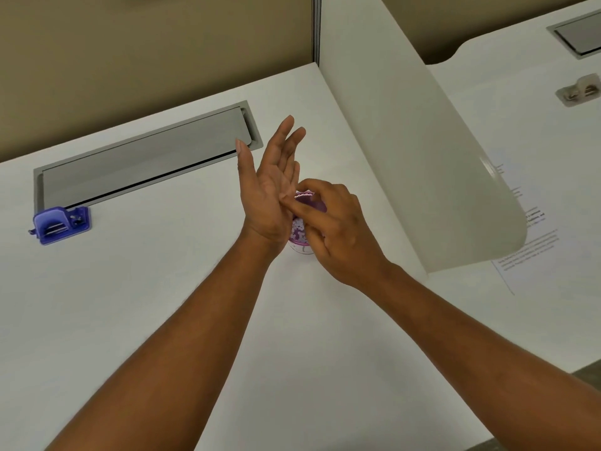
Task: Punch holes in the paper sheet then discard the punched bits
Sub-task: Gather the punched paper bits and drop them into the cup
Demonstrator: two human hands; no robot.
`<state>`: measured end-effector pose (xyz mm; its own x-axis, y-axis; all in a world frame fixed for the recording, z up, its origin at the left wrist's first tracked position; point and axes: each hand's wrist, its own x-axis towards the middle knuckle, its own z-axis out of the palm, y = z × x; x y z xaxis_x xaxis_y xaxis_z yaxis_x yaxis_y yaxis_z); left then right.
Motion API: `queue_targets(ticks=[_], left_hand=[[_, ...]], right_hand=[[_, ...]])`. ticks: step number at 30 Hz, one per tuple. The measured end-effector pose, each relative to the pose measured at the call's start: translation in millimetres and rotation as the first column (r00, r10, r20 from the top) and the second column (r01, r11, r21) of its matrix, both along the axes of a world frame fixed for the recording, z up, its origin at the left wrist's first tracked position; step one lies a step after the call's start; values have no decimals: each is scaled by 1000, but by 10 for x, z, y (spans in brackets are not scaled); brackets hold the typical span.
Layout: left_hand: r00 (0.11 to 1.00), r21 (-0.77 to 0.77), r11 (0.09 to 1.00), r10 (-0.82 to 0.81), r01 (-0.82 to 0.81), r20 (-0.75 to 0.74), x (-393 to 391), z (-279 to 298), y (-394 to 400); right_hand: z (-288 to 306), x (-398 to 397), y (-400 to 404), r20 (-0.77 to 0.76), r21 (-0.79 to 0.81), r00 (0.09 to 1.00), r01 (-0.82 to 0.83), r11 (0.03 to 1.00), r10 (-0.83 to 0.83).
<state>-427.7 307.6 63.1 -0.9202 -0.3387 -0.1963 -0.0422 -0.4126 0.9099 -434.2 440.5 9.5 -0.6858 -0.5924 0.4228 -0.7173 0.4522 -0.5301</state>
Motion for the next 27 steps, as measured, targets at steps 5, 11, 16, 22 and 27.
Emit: queue_targets(ticks=[5,11,16,22,27], left_hand=[[1000,18,1000,-16,16,-4,-11,35,-10],[1000,51,999,-5,5,-14,-5,65,-37],[999,53,998,-31,32,-18,22,84,-23],[1000,48,999,-14,13,11,37,52,-32],[1000,84,996,-7,8,-9,22,23,-21]], right_hand=[[-9,-1,17,-29,-60,998,49,997,-51],[-56,32,29,-41,-41,998,47,998,-49],[-65,2,-25,-35,2,999,25,1000,-25],[-65,-12,-1,-49,4,992,115,993,-115],[-140,46,15,-65,23,986,155,988,-154]])
